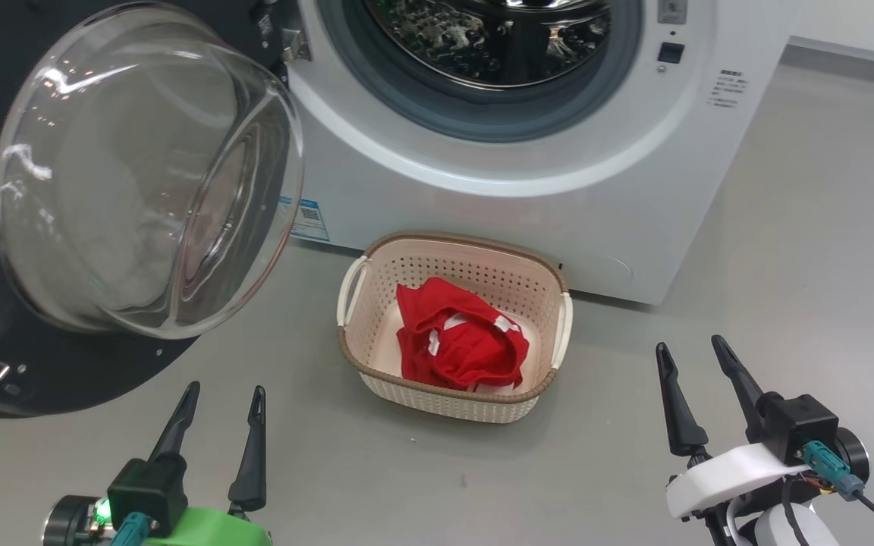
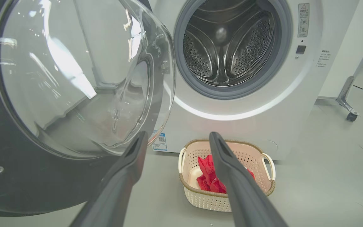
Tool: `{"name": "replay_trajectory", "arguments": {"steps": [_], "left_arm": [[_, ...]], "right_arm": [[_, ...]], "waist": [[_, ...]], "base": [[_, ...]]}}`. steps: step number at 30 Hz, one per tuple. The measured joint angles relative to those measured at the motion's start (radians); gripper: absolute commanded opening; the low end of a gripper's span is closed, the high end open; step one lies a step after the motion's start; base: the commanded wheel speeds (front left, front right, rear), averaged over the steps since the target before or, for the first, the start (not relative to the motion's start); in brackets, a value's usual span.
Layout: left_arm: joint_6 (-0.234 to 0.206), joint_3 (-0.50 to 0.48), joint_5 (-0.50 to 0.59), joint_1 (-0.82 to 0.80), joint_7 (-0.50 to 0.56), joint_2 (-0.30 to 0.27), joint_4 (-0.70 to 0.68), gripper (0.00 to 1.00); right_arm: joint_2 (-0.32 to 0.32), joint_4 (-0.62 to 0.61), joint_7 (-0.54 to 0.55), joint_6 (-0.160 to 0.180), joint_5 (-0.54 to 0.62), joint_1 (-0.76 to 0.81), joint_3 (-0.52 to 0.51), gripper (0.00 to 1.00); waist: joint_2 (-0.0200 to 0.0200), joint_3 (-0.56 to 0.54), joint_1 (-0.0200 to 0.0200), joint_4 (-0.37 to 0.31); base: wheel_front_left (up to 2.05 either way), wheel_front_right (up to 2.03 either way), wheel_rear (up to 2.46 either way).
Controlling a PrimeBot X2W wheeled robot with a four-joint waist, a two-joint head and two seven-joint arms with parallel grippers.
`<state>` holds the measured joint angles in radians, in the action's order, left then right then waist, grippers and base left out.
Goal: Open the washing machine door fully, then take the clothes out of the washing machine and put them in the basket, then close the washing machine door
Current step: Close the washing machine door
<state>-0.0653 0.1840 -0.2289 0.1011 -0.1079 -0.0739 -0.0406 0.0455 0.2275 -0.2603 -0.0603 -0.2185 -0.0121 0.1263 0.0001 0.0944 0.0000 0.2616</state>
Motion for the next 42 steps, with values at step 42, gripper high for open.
{"name": "replay_trajectory", "arguments": {"steps": [42], "left_arm": [[-0.010,-0.028,-0.035,0.003,0.000,0.001,0.042,1.00]], "right_arm": [[-0.002,0.036,0.000,-0.010,-0.001,0.018,0.060,1.00]], "waist": [[0.0000,-0.062,0.0000,0.262]], "base": [[0.00,0.00,0.00]]}}
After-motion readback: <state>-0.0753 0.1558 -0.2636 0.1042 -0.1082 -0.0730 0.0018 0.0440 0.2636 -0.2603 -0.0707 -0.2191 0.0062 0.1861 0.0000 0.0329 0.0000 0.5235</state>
